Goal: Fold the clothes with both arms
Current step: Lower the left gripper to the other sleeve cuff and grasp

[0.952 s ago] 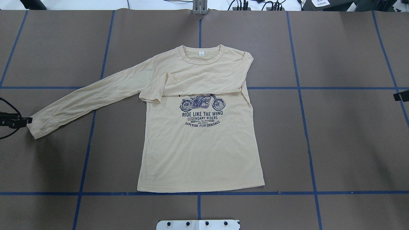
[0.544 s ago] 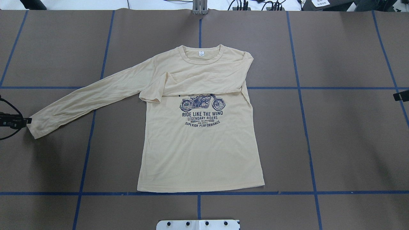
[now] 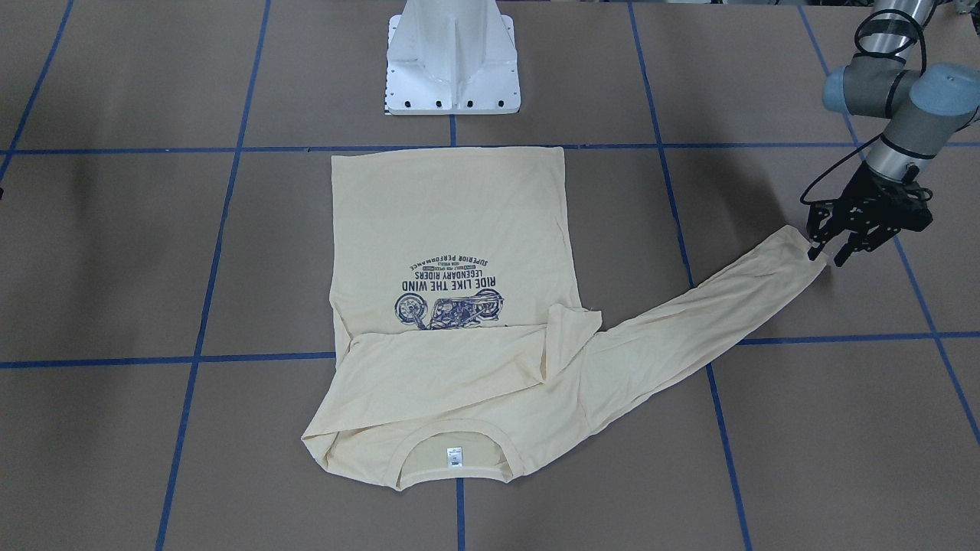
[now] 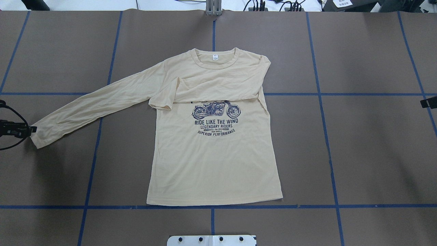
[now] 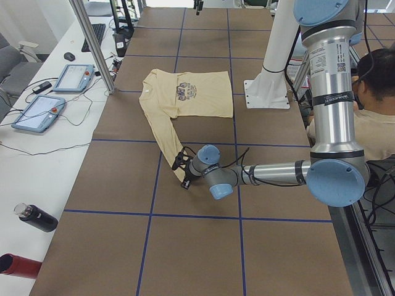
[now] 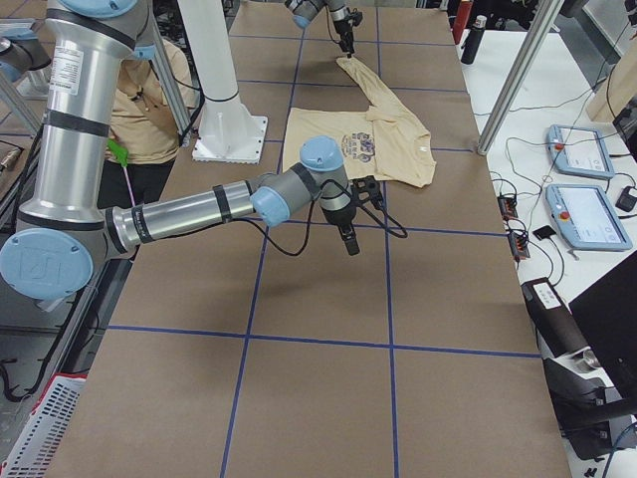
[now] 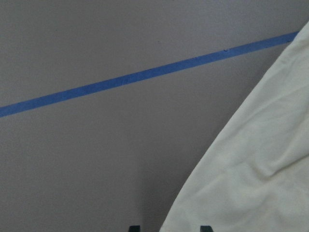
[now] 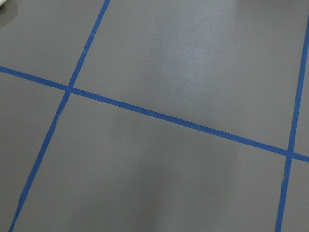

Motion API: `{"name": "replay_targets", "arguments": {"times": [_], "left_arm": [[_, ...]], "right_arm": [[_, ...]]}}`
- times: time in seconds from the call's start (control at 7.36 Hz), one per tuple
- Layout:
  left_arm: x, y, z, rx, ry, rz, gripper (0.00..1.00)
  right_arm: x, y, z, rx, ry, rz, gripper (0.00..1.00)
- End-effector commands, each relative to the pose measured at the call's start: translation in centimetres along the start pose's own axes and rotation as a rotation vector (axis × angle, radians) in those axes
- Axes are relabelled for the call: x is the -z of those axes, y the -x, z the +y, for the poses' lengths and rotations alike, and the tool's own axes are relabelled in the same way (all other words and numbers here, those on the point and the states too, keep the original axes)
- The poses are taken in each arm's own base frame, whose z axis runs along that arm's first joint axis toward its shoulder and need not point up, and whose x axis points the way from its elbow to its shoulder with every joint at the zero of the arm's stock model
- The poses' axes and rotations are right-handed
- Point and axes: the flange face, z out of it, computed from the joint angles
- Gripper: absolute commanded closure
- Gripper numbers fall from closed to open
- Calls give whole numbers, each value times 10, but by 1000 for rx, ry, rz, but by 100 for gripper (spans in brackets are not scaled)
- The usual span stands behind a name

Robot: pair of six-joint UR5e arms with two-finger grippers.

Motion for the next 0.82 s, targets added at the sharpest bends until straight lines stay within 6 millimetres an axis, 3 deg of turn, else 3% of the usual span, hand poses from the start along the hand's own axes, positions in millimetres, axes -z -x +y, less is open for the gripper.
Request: {"name": "replay_targets", "arguments": {"times": [0.0, 0.27, 0.41, 0.68], "left_arm": [[-3, -3, 3, -7, 9, 5, 51], [-3, -4, 5, -8, 12, 5, 74], [-4, -4, 5, -9, 13, 6, 95], [4, -7, 5, -54, -1, 28, 100]], "right_arm": [[0, -1, 1, -2, 1, 1, 0], [0, 0, 0, 0, 0, 1, 0], [0, -1, 1, -2, 1, 1, 0], [0, 0, 0, 0, 1, 0, 0]]}}
